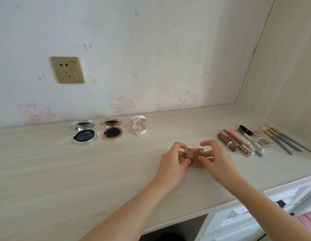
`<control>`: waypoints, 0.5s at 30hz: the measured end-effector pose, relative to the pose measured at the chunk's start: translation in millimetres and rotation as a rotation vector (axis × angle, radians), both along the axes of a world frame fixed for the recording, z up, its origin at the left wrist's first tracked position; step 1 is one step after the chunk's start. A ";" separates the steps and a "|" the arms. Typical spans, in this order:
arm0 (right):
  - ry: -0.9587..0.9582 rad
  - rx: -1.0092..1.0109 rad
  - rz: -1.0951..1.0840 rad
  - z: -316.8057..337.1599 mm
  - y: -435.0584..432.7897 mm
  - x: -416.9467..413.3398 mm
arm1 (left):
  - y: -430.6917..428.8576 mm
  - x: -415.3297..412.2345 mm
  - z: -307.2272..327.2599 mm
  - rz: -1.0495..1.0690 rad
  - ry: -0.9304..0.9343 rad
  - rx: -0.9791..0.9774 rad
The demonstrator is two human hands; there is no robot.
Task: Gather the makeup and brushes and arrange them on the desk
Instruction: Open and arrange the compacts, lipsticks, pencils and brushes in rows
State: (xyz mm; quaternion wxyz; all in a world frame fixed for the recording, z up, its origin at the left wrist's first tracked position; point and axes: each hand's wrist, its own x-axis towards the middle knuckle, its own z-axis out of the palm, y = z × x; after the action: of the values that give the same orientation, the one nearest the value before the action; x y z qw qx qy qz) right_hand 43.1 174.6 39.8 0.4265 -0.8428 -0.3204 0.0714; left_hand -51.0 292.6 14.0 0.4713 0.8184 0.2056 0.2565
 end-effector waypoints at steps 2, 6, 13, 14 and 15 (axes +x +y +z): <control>-0.012 -0.007 0.029 3.1 2.2 -5.2 | 3.8 -5.6 3.4 -0.002 -0.026 -0.063; -0.032 -0.001 0.066 9.5 10.4 -16.8 | 14.3 -22.7 9.3 0.013 -0.048 -0.151; -0.051 0.007 0.176 13.8 34.9 -47.6 | 40.2 -66.5 17.0 0.050 -0.079 -0.293; -0.049 0.010 0.193 13.4 38.9 -53.2 | 43.9 -73.8 18.3 0.056 -0.086 -0.322; -0.048 0.016 0.210 13.0 42.6 -58.7 | 47.6 -81.0 19.5 0.059 -0.092 -0.350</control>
State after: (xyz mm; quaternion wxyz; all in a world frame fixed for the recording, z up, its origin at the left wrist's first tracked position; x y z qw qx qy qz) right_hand -15.6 217.3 52.8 0.4157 -0.8026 -0.4177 0.0927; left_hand -131.9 340.2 33.5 0.6078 0.7047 0.2495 0.2677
